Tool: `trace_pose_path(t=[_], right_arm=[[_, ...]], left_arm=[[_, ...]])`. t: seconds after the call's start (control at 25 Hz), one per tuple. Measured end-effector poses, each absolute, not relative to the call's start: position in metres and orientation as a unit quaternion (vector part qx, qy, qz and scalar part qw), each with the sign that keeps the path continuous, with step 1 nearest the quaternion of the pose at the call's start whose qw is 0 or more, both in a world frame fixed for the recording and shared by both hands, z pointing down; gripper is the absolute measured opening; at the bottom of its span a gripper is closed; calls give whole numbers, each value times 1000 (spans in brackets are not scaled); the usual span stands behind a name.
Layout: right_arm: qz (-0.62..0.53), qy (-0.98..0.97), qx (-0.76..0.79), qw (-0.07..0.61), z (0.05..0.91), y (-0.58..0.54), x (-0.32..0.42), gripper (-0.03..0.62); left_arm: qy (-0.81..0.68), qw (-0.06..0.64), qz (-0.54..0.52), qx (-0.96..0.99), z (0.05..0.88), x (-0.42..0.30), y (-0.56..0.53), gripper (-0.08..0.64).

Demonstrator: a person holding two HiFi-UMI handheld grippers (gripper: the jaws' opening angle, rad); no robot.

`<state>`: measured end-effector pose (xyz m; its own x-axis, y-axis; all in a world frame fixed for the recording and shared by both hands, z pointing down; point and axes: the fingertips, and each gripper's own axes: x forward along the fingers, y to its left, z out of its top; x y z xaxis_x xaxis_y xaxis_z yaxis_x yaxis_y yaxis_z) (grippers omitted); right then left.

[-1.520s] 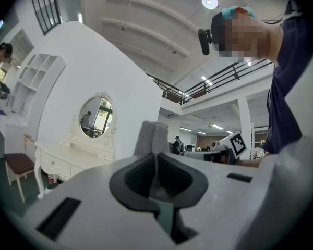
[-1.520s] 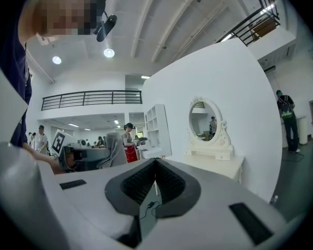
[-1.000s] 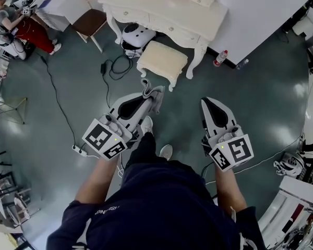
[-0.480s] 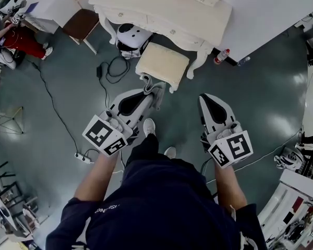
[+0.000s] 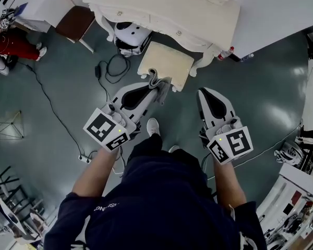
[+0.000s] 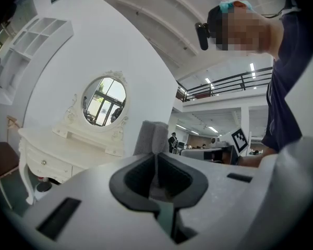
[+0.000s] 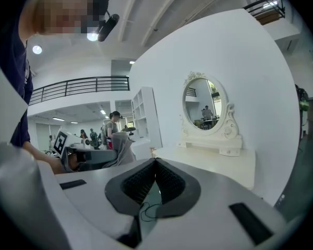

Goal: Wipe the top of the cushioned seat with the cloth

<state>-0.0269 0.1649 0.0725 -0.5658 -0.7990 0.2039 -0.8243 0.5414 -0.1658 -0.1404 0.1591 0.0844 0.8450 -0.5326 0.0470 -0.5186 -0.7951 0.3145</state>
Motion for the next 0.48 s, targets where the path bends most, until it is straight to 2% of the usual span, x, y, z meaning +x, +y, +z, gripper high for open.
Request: trace_pose_path(t=[0.48], right_arm=[[127, -872, 468, 64, 89, 100, -27, 20]], left_arm=[[-281, 173, -2, 944, 109, -142, 100, 23]])
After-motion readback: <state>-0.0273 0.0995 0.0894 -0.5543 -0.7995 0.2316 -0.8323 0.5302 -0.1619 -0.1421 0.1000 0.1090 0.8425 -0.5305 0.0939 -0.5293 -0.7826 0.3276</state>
